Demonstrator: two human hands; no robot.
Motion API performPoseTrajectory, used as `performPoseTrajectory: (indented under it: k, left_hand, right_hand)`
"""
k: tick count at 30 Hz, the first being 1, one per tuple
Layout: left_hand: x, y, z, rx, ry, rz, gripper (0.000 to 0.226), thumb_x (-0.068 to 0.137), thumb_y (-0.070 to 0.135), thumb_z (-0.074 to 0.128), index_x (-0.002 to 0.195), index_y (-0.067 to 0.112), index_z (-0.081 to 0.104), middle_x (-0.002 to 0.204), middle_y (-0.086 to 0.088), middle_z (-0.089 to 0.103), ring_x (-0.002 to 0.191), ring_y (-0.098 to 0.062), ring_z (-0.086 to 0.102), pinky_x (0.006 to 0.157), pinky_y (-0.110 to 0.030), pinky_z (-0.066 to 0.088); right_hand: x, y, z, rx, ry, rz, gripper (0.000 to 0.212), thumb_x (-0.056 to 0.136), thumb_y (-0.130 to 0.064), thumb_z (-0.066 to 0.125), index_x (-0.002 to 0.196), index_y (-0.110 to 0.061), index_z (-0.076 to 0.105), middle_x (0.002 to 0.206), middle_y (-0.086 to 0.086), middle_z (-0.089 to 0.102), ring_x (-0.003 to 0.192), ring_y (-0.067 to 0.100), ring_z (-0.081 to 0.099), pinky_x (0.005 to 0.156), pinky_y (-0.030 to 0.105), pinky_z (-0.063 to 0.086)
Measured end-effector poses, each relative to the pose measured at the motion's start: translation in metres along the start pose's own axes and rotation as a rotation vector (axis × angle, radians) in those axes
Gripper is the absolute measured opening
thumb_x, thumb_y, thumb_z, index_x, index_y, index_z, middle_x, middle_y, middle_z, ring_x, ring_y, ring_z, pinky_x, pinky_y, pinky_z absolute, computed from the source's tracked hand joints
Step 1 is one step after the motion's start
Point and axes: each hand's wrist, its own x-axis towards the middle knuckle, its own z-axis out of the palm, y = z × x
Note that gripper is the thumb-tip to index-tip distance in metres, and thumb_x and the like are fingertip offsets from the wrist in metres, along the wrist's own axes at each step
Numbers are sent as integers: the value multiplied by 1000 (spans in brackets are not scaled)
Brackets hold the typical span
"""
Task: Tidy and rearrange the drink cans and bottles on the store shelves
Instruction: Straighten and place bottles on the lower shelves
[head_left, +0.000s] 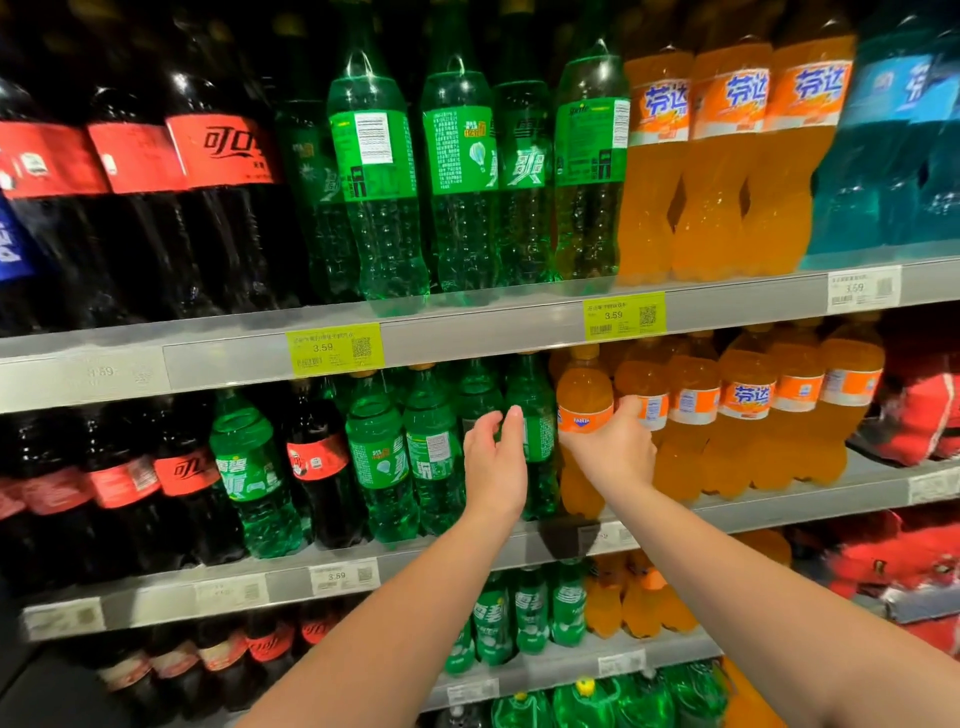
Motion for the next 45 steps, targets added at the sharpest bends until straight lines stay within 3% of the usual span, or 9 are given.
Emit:
performPoseTrajectory:
  k: [5,9,12,20,26,32,37,42,45]
  left_hand:
    - [-2,2,2,-2,-10,23,56,94,47,40,106,-5,58,124,-33,47,113,-39,49,97,-47,39]
    - [-2,5,3,-37,-8,24,38,98,41,39,115,13,58,126,-5,48,109,-13,45,93,-28,31]
    - [-5,7,-1,-54,4,-1,27,98,40,39,105,22,57,123,-4,49,109,-15,47,96,-30,34]
    - [-17,17,-42,-103,215,-88,33,98,39,39,104,13,57,85,8,52,84,-11,52,76,-28,35]
    - [-43,9,-94,-56,456,-141,22,99,36,40,93,22,55,86,9,55,96,-19,54,90,-35,40]
    - [-81,11,-154,-40,575,-207,23,99,41,35,105,25,50,88,14,53,90,-11,54,77,-29,37]
    - [-96,14,-196,-8,657,-230,21,98,42,36,84,33,49,85,11,54,99,-20,57,86,-36,40]
    - [-96,15,-232,6,622,-235,21,97,45,35,97,30,50,92,12,57,101,-18,57,95,-47,45]
    - [-92,13,-253,1,559,-232,20,97,45,35,92,32,50,89,13,55,101,-19,58,90,-38,43]
  right_hand:
    - [-2,4,-5,-22,22,-62,45,69,-39,81,99,-16,57,102,5,64,94,27,60,76,33,43]
    - [-6,2,-9,28,59,-16,44,69,-37,80,100,-15,58,101,1,58,92,23,56,74,30,41]
    - [-15,-2,-10,100,73,79,41,74,-32,76,100,-17,50,97,-1,50,91,23,53,72,30,37]
    - [-38,-44,18,86,-235,-82,18,83,-29,65,92,-18,54,96,1,62,90,23,58,76,32,43]
    - [-77,-71,42,116,-484,-137,8,84,-20,58,89,-15,61,85,0,62,81,23,57,67,27,37]
    - [-124,-93,65,139,-671,-169,9,85,-21,58,88,-15,64,90,1,64,85,23,58,71,28,40]
    - [-155,-116,80,159,-728,-194,5,81,-21,58,80,-18,63,86,4,68,82,24,61,70,30,44]
    - [-180,-141,96,151,-715,-181,6,83,-19,57,82,-17,63,91,1,64,87,22,57,76,30,44]
    - [-190,-150,104,158,-657,-122,8,82,-18,58,82,-17,65,89,0,64,88,20,57,77,28,43]
